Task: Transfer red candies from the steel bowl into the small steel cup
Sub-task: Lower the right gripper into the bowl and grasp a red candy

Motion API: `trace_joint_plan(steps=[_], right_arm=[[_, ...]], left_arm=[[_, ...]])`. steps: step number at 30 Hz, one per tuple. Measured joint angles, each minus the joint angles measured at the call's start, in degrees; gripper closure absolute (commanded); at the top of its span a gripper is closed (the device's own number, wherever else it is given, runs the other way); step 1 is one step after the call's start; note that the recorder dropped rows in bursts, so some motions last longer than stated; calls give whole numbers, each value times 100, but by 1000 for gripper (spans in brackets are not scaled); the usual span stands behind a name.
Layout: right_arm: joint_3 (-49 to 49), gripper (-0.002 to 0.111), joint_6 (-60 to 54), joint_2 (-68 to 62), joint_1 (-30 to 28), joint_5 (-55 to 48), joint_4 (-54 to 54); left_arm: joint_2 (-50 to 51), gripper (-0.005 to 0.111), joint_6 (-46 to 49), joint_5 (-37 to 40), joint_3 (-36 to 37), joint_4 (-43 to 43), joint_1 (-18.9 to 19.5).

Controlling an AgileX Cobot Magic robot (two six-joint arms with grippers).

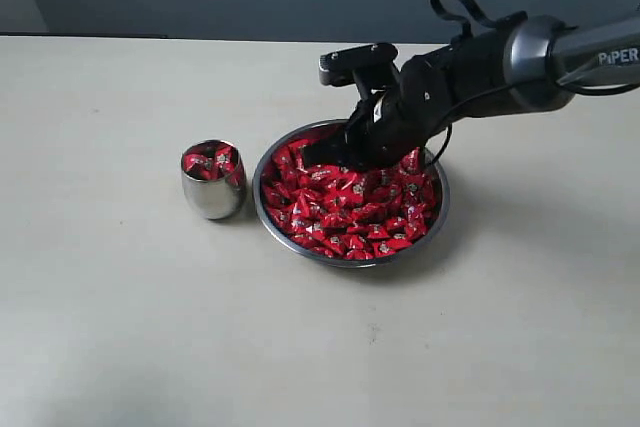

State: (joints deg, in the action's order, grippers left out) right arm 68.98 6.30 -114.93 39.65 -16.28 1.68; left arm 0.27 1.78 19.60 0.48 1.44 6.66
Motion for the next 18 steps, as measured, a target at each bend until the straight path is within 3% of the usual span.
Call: trace_joint_plan(steps=[4, 8, 18], right_arm=[[-156, 105, -11, 0, 0, 36, 11], [-237, 81, -30, 0, 0, 49, 19], [-237, 79, -108, 0, 0, 193, 7]], left_arm=[[0, 106, 0, 0, 0, 0, 0], [0, 106, 0, 0, 0, 0, 0], [0, 106, 0, 0, 0, 0, 0]])
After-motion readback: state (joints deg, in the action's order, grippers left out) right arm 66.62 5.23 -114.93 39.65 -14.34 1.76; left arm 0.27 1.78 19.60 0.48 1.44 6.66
